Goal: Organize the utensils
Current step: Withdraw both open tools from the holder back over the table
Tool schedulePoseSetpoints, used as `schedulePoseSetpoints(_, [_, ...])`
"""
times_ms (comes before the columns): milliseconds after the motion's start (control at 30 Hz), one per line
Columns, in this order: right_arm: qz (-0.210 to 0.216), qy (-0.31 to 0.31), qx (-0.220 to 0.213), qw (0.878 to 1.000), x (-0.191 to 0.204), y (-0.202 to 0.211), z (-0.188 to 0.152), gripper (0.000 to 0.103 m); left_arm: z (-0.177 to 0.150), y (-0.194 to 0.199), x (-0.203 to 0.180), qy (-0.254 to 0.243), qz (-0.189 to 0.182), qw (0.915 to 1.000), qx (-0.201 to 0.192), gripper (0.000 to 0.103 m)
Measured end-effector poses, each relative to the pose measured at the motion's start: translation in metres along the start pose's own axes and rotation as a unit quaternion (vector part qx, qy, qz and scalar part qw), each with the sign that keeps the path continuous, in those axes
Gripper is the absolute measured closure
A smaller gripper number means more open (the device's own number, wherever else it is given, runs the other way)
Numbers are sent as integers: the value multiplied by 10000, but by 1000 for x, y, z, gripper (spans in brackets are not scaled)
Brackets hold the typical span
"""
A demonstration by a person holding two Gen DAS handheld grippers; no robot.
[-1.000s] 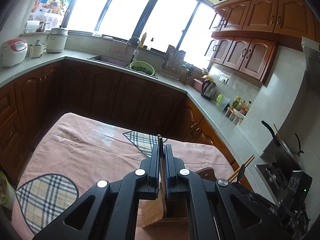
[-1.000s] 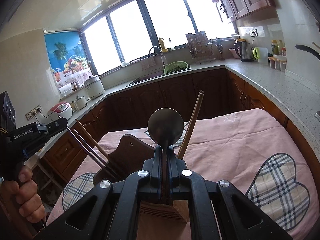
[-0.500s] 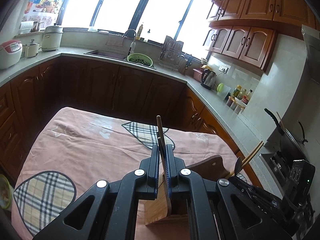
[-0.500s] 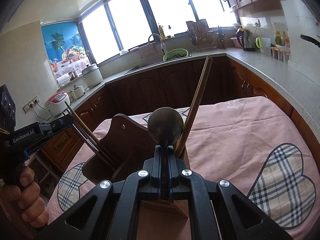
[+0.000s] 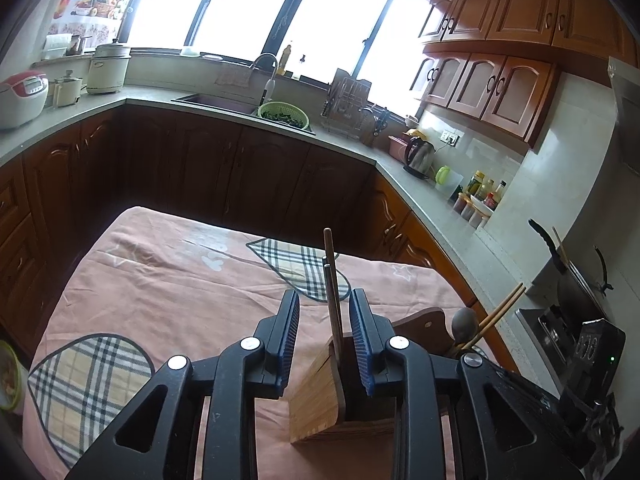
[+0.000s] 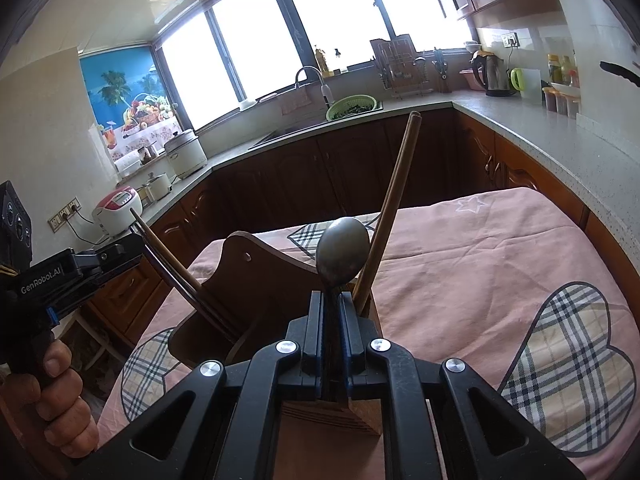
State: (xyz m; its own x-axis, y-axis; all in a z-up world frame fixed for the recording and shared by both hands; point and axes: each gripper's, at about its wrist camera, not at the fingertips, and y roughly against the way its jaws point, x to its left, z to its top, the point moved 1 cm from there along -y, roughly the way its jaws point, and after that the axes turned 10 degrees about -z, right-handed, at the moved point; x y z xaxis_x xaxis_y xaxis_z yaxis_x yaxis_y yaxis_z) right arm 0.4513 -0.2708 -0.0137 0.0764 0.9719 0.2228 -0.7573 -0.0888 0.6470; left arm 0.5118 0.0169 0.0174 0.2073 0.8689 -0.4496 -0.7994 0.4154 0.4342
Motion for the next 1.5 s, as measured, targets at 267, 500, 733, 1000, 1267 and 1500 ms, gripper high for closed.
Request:
schedulePoseSetpoints(267, [38,-135,-108,9998,-4,15,-2,78,-9,18,-1,100,40,9999,-8,57])
schedulePoseSetpoints(500, [26,-297,-252,9992,-10,39,-10,53,-25,53,0,226,141,9996,-63,27])
schedulePoseSetpoints(733, [110,-420,-423,9982,-14,74,-29,31,-56,97,1,385,189,9991,39,26])
schedulePoseSetpoints(1000, [163,-346,-439,9983,-7,117,-60,27,-94,150,-7,454,252,9984,244,26])
schedulePoseSetpoints(1267, [171,-431,-486,9977,-7,153,-88,27,-120,185,-17,403,276,9976,485,26])
schedulePoseSetpoints(1500, [100,-409,-430,9982,-7,174,-112,25,-141,210,-19,506,322,9964,592,26])
